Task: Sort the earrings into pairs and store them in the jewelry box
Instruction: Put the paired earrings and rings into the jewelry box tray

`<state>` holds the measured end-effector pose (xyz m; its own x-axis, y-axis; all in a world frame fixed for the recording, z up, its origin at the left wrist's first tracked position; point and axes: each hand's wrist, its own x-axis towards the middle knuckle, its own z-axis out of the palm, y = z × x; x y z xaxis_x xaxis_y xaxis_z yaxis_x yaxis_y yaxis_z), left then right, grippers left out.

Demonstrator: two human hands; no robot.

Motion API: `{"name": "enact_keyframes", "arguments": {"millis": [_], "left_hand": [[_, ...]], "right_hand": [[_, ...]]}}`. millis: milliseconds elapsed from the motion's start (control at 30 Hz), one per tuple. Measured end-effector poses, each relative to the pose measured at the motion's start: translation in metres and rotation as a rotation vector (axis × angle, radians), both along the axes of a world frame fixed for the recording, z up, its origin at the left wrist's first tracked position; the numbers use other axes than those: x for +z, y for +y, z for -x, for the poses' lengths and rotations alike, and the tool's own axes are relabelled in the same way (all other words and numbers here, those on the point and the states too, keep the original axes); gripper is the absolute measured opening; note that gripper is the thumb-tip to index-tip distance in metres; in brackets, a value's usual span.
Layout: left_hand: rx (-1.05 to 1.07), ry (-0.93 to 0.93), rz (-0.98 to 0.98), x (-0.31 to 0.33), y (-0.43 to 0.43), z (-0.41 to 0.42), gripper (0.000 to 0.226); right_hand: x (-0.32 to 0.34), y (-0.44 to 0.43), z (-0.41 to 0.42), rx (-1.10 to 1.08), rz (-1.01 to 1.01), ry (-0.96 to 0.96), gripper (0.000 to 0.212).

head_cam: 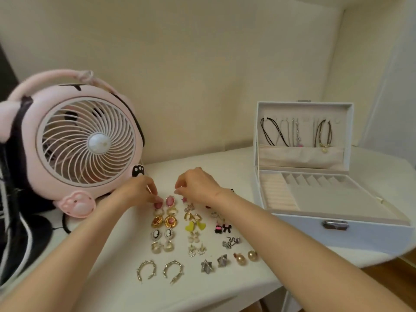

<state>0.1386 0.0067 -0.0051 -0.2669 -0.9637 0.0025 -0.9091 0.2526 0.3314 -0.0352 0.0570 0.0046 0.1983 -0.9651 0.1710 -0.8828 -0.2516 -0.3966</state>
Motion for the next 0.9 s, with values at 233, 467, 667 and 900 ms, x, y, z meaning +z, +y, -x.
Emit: {"name": "enact_keyframes", "arguments": {"millis": [233,467,667,900], "left_hand": [[-0.026,0.019,-0.029,-0.003,-0.003,0.003,0.017],[-0.042,0.182,-0.008,-0.001,-0.001,0.005,0.02],[-0.154,0.522,0.24,0.026,0.025,0.034,0.016],[-0.393,0.681,0.081,0.041,0.049,0.101,0.012]], "right_hand": [[-0.015,-0.023,-0.031,-0.006,0.009,0.126,0.02],[-0.008,-0.014,-0.023,-0.034,0.01,-0.153,0.014],[0.022,0.013,0.016,-0.042,0.052,-0.364,0.013],[0.05,0.05,0.097,-0.178,-0.023,-0.59,0.011]]}}
